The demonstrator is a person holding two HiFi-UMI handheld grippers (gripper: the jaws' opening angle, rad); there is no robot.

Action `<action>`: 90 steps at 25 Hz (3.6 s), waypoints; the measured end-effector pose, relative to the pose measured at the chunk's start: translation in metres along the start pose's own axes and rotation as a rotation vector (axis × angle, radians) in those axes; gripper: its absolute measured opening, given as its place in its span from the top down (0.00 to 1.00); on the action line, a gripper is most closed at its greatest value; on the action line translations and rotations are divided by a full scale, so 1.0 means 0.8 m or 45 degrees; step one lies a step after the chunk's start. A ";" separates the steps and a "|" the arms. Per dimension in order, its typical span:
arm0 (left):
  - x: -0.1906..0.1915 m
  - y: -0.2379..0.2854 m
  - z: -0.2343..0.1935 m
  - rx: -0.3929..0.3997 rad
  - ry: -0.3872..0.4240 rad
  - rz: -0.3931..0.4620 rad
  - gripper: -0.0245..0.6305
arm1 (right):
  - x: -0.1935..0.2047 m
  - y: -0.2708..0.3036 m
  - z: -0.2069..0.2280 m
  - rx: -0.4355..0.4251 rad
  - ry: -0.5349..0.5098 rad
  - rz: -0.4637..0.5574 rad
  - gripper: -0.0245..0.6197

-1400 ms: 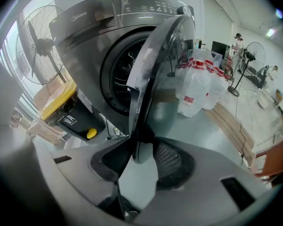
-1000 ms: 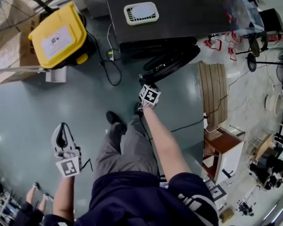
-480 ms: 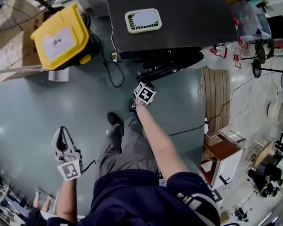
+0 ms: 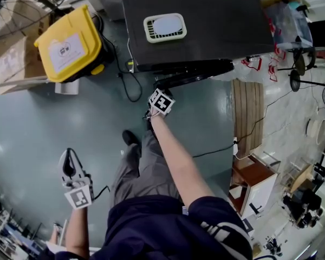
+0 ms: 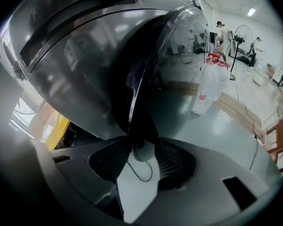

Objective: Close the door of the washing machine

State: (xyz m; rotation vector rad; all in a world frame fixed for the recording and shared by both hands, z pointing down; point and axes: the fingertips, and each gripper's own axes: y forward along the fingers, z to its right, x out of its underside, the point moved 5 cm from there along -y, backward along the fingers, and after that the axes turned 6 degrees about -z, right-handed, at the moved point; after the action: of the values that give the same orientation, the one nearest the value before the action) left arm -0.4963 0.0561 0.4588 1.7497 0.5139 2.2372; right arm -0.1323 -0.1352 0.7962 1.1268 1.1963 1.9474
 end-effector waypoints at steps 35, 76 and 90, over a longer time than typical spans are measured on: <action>0.016 0.016 -0.006 -0.005 0.009 -0.058 0.92 | -0.015 0.004 -0.012 -0.340 -0.599 0.120 0.71; 0.031 0.040 -0.002 0.024 0.038 -0.119 0.92 | -0.017 0.012 -0.017 -0.179 -0.999 0.251 0.93; 0.039 0.046 -0.001 0.033 0.063 -0.117 0.92 | -0.023 0.019 -0.028 -0.137 -0.944 0.244 0.93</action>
State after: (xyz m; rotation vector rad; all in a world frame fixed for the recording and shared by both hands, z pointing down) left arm -0.5039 0.0352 0.5018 1.6514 0.6233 2.2242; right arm -0.1439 -0.1659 0.7978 1.7369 0.5909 1.4637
